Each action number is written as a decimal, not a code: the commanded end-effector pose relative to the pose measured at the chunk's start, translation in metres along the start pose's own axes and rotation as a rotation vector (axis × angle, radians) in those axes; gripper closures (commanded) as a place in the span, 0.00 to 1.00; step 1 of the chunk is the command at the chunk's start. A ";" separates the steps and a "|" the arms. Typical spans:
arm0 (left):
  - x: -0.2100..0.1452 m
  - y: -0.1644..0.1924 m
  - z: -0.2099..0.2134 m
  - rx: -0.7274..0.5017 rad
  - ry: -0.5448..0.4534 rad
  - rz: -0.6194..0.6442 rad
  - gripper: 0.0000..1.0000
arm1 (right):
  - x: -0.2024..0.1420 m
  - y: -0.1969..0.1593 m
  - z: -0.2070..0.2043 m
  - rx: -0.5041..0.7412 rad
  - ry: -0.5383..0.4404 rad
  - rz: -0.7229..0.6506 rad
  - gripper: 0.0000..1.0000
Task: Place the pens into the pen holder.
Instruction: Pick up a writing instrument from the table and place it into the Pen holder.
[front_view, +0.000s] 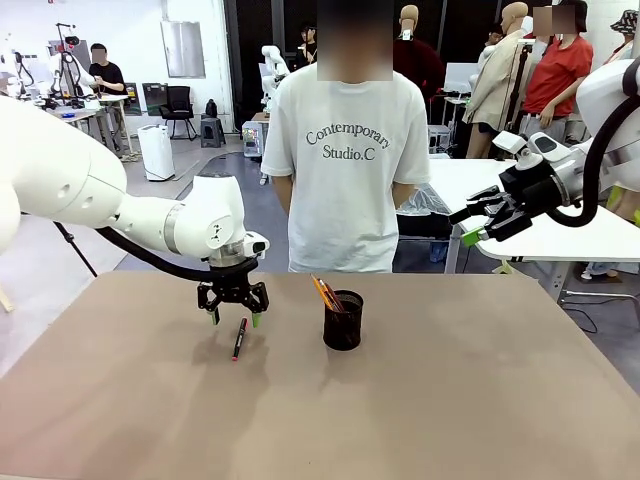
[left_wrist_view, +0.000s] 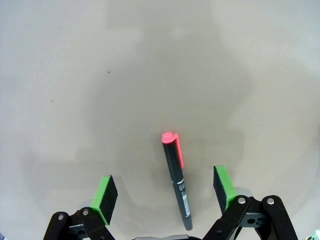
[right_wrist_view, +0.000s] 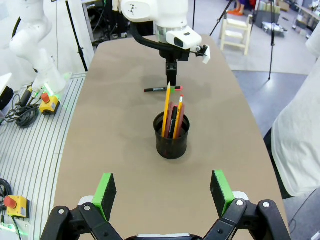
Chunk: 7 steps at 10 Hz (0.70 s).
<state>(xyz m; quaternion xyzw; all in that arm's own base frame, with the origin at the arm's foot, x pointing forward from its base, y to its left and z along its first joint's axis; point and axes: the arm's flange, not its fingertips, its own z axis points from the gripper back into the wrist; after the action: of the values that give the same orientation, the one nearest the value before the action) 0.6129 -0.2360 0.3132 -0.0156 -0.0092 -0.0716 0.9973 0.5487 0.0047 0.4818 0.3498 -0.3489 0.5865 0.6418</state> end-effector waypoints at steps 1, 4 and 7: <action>0.009 -0.004 -0.003 0.025 -0.017 0.036 0.00 | 0.005 -0.003 0.001 0.003 0.000 -0.012 0.00; 0.011 -0.010 -0.009 0.041 -0.005 0.039 0.00 | 0.005 -0.003 0.001 0.003 0.000 -0.012 0.00; 0.009 -0.014 -0.010 0.057 -0.001 0.024 0.00 | 0.005 -0.003 0.001 0.003 0.000 -0.012 0.00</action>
<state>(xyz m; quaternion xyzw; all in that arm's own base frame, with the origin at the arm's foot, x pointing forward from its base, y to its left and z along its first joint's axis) 0.6171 -0.2508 0.3011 -0.0072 -0.0088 -0.0668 0.9977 0.5487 0.0047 0.4818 0.3498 -0.3489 0.5865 0.6418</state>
